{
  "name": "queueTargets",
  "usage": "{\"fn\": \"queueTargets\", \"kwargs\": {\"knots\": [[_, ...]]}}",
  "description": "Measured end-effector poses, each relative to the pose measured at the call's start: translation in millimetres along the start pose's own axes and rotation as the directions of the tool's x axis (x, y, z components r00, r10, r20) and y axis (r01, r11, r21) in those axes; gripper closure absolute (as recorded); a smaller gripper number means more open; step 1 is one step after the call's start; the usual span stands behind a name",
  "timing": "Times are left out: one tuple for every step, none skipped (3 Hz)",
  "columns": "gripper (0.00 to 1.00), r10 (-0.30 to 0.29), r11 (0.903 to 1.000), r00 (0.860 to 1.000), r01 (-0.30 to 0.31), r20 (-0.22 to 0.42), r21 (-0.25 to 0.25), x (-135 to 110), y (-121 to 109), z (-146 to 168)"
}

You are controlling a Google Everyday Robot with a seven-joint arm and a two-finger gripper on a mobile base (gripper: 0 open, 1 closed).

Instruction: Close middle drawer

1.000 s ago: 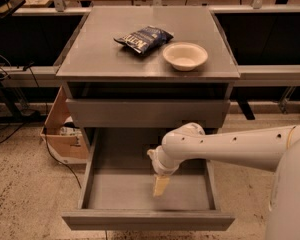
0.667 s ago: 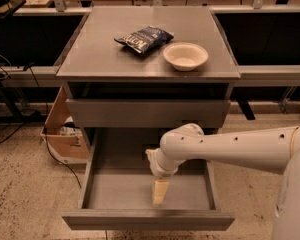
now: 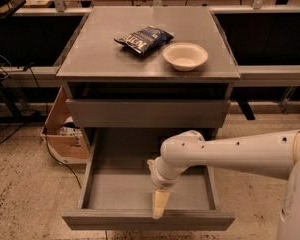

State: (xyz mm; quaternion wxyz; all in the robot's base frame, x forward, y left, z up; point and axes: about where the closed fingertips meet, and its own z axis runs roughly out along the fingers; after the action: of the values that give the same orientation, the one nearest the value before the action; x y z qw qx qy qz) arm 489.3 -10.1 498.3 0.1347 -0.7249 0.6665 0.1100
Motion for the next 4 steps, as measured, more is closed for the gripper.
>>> {"fn": "queueTargets", "kwargs": {"knots": [[0.00, 0.028, 0.9993, 1.000, -0.028, 0.004, -0.024, 9.1, 14.6, 15.5], [0.00, 0.049, 0.9984, 0.999, -0.048, 0.016, -0.029, 20.1, 24.5, 36.4], [0.00, 0.044, 0.9988, 0.999, -0.043, 0.033, -0.023, 28.6, 27.0, 61.6], [0.00, 0.028, 0.9995, 0.999, -0.028, 0.037, -0.016, 29.0, 24.7, 73.0]]}}
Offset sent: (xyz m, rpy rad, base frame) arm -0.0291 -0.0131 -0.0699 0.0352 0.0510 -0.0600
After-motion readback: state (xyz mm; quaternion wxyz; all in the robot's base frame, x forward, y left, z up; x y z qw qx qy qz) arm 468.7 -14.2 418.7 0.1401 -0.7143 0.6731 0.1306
